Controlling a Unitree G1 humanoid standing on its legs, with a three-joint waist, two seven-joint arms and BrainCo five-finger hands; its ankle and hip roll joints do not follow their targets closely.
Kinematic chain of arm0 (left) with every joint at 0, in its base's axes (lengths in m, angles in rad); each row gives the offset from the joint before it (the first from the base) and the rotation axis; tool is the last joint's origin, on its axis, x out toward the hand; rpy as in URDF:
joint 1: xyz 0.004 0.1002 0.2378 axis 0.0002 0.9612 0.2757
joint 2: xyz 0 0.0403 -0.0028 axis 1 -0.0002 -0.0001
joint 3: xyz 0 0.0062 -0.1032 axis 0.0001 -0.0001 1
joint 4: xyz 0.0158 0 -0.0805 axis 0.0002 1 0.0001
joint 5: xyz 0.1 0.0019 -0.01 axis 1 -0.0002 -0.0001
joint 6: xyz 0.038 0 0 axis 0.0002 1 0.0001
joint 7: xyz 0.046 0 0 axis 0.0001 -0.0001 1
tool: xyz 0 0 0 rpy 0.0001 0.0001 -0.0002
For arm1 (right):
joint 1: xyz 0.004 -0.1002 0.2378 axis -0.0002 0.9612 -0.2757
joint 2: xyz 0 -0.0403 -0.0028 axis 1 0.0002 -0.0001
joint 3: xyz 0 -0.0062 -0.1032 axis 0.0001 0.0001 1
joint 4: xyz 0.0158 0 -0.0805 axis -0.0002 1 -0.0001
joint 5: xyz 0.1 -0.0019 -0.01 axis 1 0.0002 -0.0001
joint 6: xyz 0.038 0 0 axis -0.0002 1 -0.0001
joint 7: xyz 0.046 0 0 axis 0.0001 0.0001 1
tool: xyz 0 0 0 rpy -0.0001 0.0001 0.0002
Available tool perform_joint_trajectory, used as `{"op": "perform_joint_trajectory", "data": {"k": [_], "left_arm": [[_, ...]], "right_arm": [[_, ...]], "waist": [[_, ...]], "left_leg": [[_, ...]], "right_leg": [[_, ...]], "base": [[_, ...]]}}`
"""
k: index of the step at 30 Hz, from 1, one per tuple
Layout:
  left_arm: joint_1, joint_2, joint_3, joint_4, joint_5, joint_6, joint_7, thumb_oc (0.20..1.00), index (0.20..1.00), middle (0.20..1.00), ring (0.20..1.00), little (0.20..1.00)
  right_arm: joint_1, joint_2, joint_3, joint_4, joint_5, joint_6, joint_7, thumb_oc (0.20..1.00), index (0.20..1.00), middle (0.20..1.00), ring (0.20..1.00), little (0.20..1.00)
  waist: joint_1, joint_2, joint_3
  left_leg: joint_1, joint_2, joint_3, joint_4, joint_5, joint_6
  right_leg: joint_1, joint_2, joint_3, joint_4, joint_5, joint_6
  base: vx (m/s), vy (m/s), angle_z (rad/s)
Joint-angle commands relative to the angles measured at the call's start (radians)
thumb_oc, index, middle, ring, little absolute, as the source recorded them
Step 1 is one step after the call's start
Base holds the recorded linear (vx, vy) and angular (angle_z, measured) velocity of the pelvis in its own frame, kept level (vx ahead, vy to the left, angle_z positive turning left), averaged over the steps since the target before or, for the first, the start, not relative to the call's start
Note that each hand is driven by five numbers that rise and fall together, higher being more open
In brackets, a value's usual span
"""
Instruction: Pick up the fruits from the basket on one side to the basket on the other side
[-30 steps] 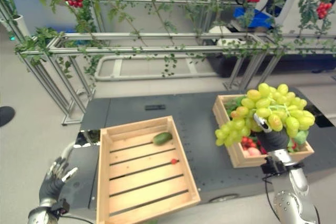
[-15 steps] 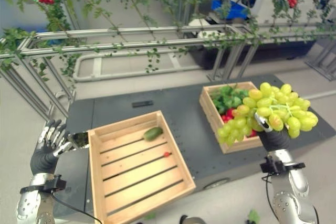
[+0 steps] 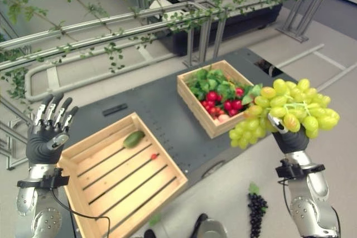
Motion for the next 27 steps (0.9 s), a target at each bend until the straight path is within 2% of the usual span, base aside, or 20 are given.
{"op": "perform_joint_trajectory", "data": {"k": [1, 2, 3, 4, 5, 6, 9, 12, 14, 17, 18, 22, 23, 25, 26, 27], "left_arm": [[-0.038, 0.046, -0.002, -0.077, -0.003, -0.048, 0.022, 1.000, 1.000, 1.000, 1.000, 1.000], [-0.042, 0.044, -0.004, -0.078, -0.005, -0.048, 0.034, 1.000, 1.000, 1.000, 1.000, 1.000], [-0.044, 0.044, -0.005, -0.078, -0.004, -0.048, 0.035, 1.000, 1.000, 1.000, 1.000, 1.000], [-0.060, 0.039, -0.008, -0.073, 0.002, -0.053, 0.062, 1.000, 1.000, 1.000, 1.000, 1.000], [-0.060, 0.039, -0.009, -0.072, 0.002, -0.053, 0.062, 1.000, 1.000, 1.000, 1.000, 1.000], [-0.064, 0.039, -0.004, -0.075, 0.014, -0.054, 0.075, 1.000, 1.000, 1.000, 1.000, 1.000], [-0.051, 0.033, 0.022, -0.097, 0.021, -0.064, 0.091, 1.000, 1.000, 1.000, 1.000, 1.000], [-0.057, 0.023, 0.042, -0.109, 0.022, -0.078, 0.103, 1.000, 1.000, 1.000, 1.000, 1.000], [-0.062, 0.026, 0.054, -0.105, 0.021, -0.086, 0.097, 1.000, 1.000, 1.000, 1.000, 1.000], [-0.095, 0.037, 0.053, -0.100, 0.026, -0.087, 0.080, 1.000, 1.000, 1.000, 1.000, 1.000], [-0.111, 0.045, 0.049, -0.097, 0.033, -0.091, 0.089, 1.000, 1.000, 1.000, 1.000, 1.000], [-0.132, 0.071, 0.065, -0.105, 0.043, -0.097, 0.095, 1.000, 1.000, 1.000, 1.000, 1.000], [-0.154, 0.087, 0.072, -0.098, 0.044, -0.105, 0.108, 1.000, 1.000, 1.000, 1.000, 1.000], [-0.168, 0.098, 0.071, -0.096, 0.046, -0.108, 0.115, 1.000, 1.000, 1.000, 1.000, 1.000], [-0.189, 0.113, 0.073, -0.094, 0.053, -0.114, 0.127, 1.000, 1.000, 1.000, 1.000, 1.000], [-0.190, 0.113, 0.073, -0.093, 0.053, -0.115, 0.128, 1.000, 1.000, 1.000, 1.000, 1.000]], "right_arm": [[-0.102, 0.002, -0.031, -0.050, 0.003, -0.116, -0.020, 0.200, 0.200, 0.200, 0.200, 0.200], [-0.105, 0.007, -0.029, -0.058, 0.004, -0.122, -0.024, 0.200, 0.200, 0.200, 0.200, 0.200], [-0.105, 0.007, -0.030, -0.059, 0.003, -0.122, -0.025, 0.200, 0.200, 0.200, 0.200, 0.200], [-0.108, -0.001, -0.031, -0.066, -0.027, -0.128, -0.046, 0.200, 0.200, 0.200, 0.200, 0.200], [-0.108, -0.001, -0.031, -0.067, -0.027, -0.128, -0.047, 0.200, 0.200, 0.200, 0.200, 0.200], [-0.111, -0.002, -0.033, -0.068, -0.032, -0.134, -0.054, 0.200, 0.200, 0.200, 0.200, 0.200], [-0.114, -0.005, -0.028, -0.069, -0.050, -0.146, -0.061, 0.200, 0.200, 0.200, 0.200, 0.200], [-0.139, -0.026, -0.002, -0.031, -0.099, -0.154, -0.082, 0.200, 0.200, 0.200, 0.200, 0.200], [-0.137, -0.033, -0.003, -0.032, -0.111, -0.158, -0.079, 0.200, 0.200, 0.200, 0.200, 0.200], [-0.128, -0.032, -0.024, -0.013, -0.131, -0.148, -0.075, 0.200, 0.200, 0.200, 0.200, 0.200], [-0.129, -0.026, -0.020, -0.010, -0.151, -0.143, -0.082, 0.200, 0.200, 0.200, 0.200, 0.200], [-0.128, -0.021, -0.019, -0.025, -0.171, -0.130, -0.080, 0.200, 0.200, 0.200, 0.200, 0.200], [-0.130, -0.020, -0.015, -0.035, -0.174, -0.128, -0.078, 0.200, 0.200, 0.200, 0.200, 0.200], [-0.133, -0.022, -0.013, -0.041, -0.184, -0.128, -0.084, 0.200, 0.200, 0.200, 0.200, 0.200], [-0.141, -0.023, -0.006, -0.048, -0.187, -0.127, -0.086, 0.200, 0.200, 0.200, 0.200, 0.200], [-0.141, -0.023, -0.006, -0.048, -0.187, -0.127, -0.086, 0.200, 0.200, 0.200, 0.200, 0.200]], "waist": [[0.011, -0.053, -0.031], [0.025, -0.054, -0.019], [0.028, -0.053, -0.016], [0.041, -0.071, -0.004], [0.040, -0.072, -0.005], [0.047, -0.074, -0.001], [0.074, -0.083, 0.005], [0.124, -0.067, -0.001], [0.128, -0.061, -0.013], [0.107, -0.045, -0.040], [0.092, -0.036, -0.053], [0.085, -0.028, -0.059], [0.072, -0.017, -0.063], [0.072, -0.013, -0.063], [0.057, -0.005, -0.061], [0.061, -0.006, -0.060]], "left_leg": [[-0.022, 0.033, 0.063, 0.420, -0.078, -0.036], [-0.037, 0.042, 0.034, 0.471, -0.052, -0.058], [-0.036, 0.047, 0.035, 0.478, -0.052, -0.063], [-0.109, 0.010, -0.033, 0.473, -0.011, -0.045], [-0.110, 0.009, -0.033, 0.472, -0.010, -0.045], [-0.142, -0.003, -0.077, 0.445, -0.014, -0.034], [-0.185, -0.026, -0.240, 0.328, -0.037, -0.001], [-0.142, -0.095, -0.514, 0.138, -0.016, 0.001], [-0.120, -0.096, -0.570, 0.073, 0.011, -0.002], [-0.071, -0.090, -0.522, 0.026, -0.009, 0.015], [-0.050, -0.108, -0.497, 0.016, -0.019, 0.030], [-0.034, -0.131, -0.434, 0.008, -0.026, 0.050], [-0.022, -0.143, -0.407, 0.004, -0.044, 0.062], [-0.022, -0.149, -0.387, 0.004, -0.049, 0.068], [-0.020, -0.161, -0.363, 0.004, -0.057, 0.077], [-0.020, -0.161, -0.359, 0.004, -0.057, 0.078]], "right_leg": [[0.083, 0.088, 0.079, -0.153, 0.014, 0.033], [0.103, 0.110, 0.105, -0.176, 0.007, 0.016], [0.107, 0.116, 0.107, -0.181, 0.008, 0.013], [0.114, 0.118, 0.144, -0.210, 0.021, -0.003], [0.113, 0.117, 0.144, -0.211, 0.021, -0.003], [0.114, 0.121, 0.167, -0.213, 0.022, 0.001], [0.112, 0.121, 0.250, -0.198, 0.026, 0.022], [0.109, 0.147, 0.398, -0.178, 0.021, 0.033], [0.104, 0.154, 0.446, -0.188, 0.027, 0.038], [0.110, 0.141, 0.472, -0.202, 0.040, 0.053], [0.112, 0.128, 0.494, -0.196, 0.042, 0.062], [0.093, 0.100, 0.545, -0.178, 0.057, 0.088], [0.083, 0.085, 0.565, -0.169, 0.057, 0.108], [0.068, 0.077, 0.576, -0.160, 0.061, 0.120], [0.045, 0.059, 0.594, -0.151, 0.078, 0.140], [0.043, 0.059, 0.598, -0.149, 0.078, 0.140]], "base": [[0.14, -0.221, -0.29], [0.14, -0.211, -0.43], [-0.04, -0.077, -0.99], [-0.07, -0.028, -1.10], [-0.06, 0.002, -1.34], [0.02, 0.042, -0.78], [0.09, 0.107, -0.79], [0.12, 0.165, -1.16], [0.06, 0.125, -2.08], [0.10, 0.240, -1.03], [0.08, 0.282, -0.93], [0.00, 0.288, -0.64], [-0.06, 0.262, -0.22], [-0.05, 0.253, -0.46], [-0.06, 0.163, -0.54], [-0.10, 0.228, -0.48]]}}
